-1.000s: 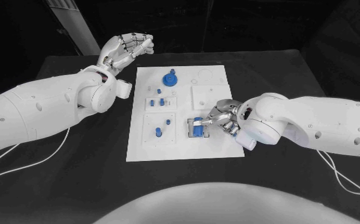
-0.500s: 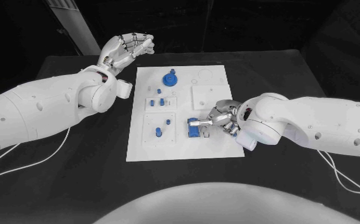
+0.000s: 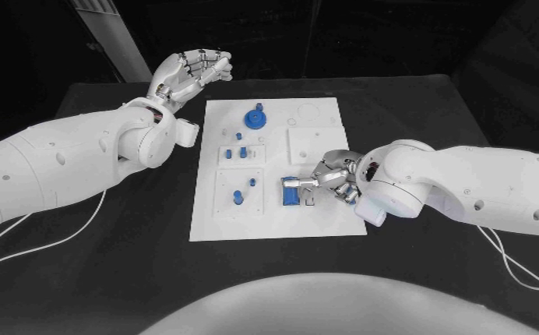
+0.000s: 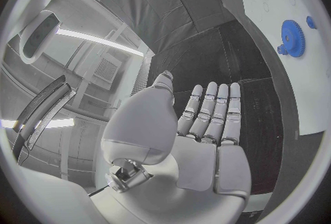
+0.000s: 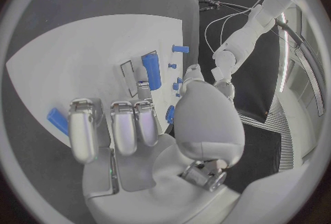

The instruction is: Assemble the parts on the task board

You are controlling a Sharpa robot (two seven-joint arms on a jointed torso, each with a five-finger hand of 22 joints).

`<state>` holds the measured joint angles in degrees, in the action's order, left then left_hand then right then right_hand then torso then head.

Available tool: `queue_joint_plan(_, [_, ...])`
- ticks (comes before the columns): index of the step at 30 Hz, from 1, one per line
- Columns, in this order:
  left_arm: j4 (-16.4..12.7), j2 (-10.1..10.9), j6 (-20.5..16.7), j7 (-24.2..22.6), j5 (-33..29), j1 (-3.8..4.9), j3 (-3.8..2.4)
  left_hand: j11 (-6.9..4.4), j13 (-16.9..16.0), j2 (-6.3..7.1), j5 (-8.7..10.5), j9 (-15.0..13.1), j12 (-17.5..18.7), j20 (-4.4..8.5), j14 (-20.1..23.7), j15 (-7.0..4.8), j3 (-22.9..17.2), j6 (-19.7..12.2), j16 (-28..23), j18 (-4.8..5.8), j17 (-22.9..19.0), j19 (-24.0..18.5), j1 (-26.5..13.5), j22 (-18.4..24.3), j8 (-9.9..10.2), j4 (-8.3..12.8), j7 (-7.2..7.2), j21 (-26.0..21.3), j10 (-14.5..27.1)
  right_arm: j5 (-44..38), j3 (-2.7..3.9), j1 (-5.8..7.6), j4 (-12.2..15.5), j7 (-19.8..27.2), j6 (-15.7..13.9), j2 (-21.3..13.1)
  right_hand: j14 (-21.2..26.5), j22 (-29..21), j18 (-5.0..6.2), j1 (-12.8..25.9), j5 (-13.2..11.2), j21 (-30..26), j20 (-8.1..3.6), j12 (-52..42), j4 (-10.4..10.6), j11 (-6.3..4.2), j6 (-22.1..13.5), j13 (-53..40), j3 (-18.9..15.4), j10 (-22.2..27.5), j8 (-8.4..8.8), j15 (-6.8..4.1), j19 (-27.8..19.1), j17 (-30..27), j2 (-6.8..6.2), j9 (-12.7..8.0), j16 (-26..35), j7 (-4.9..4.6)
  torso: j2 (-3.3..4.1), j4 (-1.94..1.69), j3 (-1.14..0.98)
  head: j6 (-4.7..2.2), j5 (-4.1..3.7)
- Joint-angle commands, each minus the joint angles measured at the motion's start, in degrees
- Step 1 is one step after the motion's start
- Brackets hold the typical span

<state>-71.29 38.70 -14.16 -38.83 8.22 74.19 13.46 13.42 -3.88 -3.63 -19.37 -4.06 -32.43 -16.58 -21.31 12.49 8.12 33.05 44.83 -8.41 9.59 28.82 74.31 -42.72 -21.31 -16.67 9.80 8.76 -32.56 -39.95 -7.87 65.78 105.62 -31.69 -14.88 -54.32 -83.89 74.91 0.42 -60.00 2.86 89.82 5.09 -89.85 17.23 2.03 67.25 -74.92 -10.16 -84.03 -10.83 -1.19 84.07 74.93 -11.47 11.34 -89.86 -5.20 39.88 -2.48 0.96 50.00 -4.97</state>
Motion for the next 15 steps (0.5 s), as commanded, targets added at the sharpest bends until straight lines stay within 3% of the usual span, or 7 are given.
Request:
queue_joint_plan(1, [-0.1, 0.0, 0.7, -7.8, -0.1, 0.06, -0.04, -0.08, 0.1, -0.43, -0.36, 0.1, -0.2, 0.04, 0.3, 0.13, 0.3, -0.6, 0.4, 1.11, -0.1, 0.1, 0.1, 0.1, -0.4, -0.1, 5.73, -0.3, 0.5, -2.0, 0.02, 0.05, 0.7, 1.9, -1.7, -0.6, -6.1, 15.1, -0.42, -0.5, -0.1, 0.2, -0.6, -0.1, -0.2, -0.86, 0.5, -15.1, 1.8, -6.0, -1.5, -0.74, 5.9, 15.1, 3.02, 1.2, -0.1, 0.51, 0.03, 0.05, -0.05, 0.0, 0.03])
queue_joint_plan(5, [0.0, 0.1, 0.7, -7.7, -0.1, 0.0, -0.04, -0.08, 0.1, -0.43, -0.36, 0.1, -0.2, 0.04, 0.3, 0.13, 0.3, -0.6, 0.4, 1.11, -0.1, 0.1, 0.1, 0.1, -0.4, -0.1, 5.73, -0.3, 0.5, -3.8, 0.03, 0.06, 2.1, 5.1, -4.3, -2.2, -6.1, 15.1, -0.42, -2.1, -0.1, 0.2, -1.12, -0.1, -0.4, -1.21, -0.5, -15.1, 3.4, -6.0, -3.21, -1.27, 5.9, 15.1, 6.09, 3.0, -0.1, 0.82, -0.03, 0.09, -0.06, 0.0, 0.03])
queue_joint_plan(8, [0.0, 0.1, 0.8, -7.7, -0.1, -0.08, -0.04, -0.08, 0.1, -0.43, -0.36, 0.1, -0.2, 0.04, 0.3, 0.13, 0.3, -0.6, 0.4, 1.11, -0.1, 0.1, 0.1, 0.1, -0.4, -0.1, 5.73, -0.3, 0.5, -5.2, 0.06, 0.11, 3.7, 9.1, -6.8, -4.3, -6.1, 15.1, -0.42, -6.2, -0.1, 0.2, -1.3, -0.1, -1.2, -0.97, -3.5, -15.1, 4.5, -6.0, -4.41, -1.29, 5.9, 15.1, 8.6, 4.7, -0.1, 0.41, -0.07, 0.02, 0.01, 0.0, -0.36])
queue_joint_plan(11, [0.2, -0.1, 0.8, -7.7, -0.1, -0.14, -0.04, -0.08, 0.1, -0.43, -0.36, 0.1, -0.2, 0.04, 0.3, 0.13, 0.3, -0.6, 0.4, 1.11, -0.1, 0.1, 0.1, 0.1, -0.4, -0.1, 5.73, -0.3, 0.5, -7.2, 0.08, 0.36, 5.0, 11.5, -8.8, -6.5, -6.1, 15.1, -0.42, -8.6, 0.2, 0.2, -1.16, -0.1, -1.7, -0.6, -5.7, -15.1, 4.5, -6.0, -6.09, -0.89, 5.9, 15.1, 9.39, 6.5, -0.1, -0.02, -0.15, -0.04, 0.07, 0.0, -0.96])
queue_joint_plan(12, [0.3, -0.1, 0.8, -7.6, -0.1, -0.16, -0.04, -0.08, 0.1, -0.43, -0.36, 0.1, -0.2, 0.04, 0.3, 0.13, 0.3, -0.6, 0.4, 1.11, -0.1, 0.1, 0.1, 0.1, -0.4, -0.1, 5.73, -0.3, 0.5, -8.4, 0.08, 0.45, 5.4, 11.9, -9.2, -7.5, -6.1, 15.1, -0.42, -9.3, 0.9, 0.2, -1.04, -0.1, -1.9, -0.36, -6.6, -15.1, 4.5, -6.0, -6.8, -0.89, 5.9, 15.1, 9.7, 7.3, -0.1, -0.13, -0.14, -0.07, 0.07, 0.0, -1.27])
queue_joint_plan(13, [0.4, -0.1, 0.8, -7.6, -0.1, -0.17, -0.04, -0.08, 0.1, -0.43, -0.36, 0.1, -0.2, 0.04, 0.3, 0.13, 0.3, -0.6, 0.4, 1.11, -0.1, 0.1, 0.1, 0.1, -0.4, -0.1, 5.73, -0.3, 0.5, -9.4, 0.08, 0.52, 5.6, 12.1, -9.3, -8.2, -6.1, 15.1, -0.42, -10.2, 3.0, 0.2, -1.0, -0.1, -2.2, -0.11, -8.0, -15.1, 4.4, -6.0, -7.65, -0.94, 5.9, 15.1, 9.64, 8.2, -0.1, -0.45, -0.14, -0.05, 0.07, 0.0, -1.58])
queue_joint_plan(15, [0.6, -0.2, 0.8, -7.6, -0.1, -0.2, -0.04, -0.08, 0.1, -0.43, -0.36, 0.1, -0.2, 0.04, 0.3, 0.13, 0.3, -0.6, 0.4, 1.11, -0.1, 0.1, 0.1, 0.1, -0.4, -0.1, 5.73, -0.3, 0.5, -13.0, 0.06, 0.65, 6.3, 11.4, -8.8, -10.9, -6.1, 15.1, -0.42, -10.3, 3.8, 0.2, -0.84, -0.1, -2.0, 0.15, -9.5, -15.1, 3.9, -6.0, -8.55, -0.76, 5.9, 15.1, 9.46, 9.2, -0.1, -0.73, -0.13, -0.04, 0.1, 0.0, -2.37])
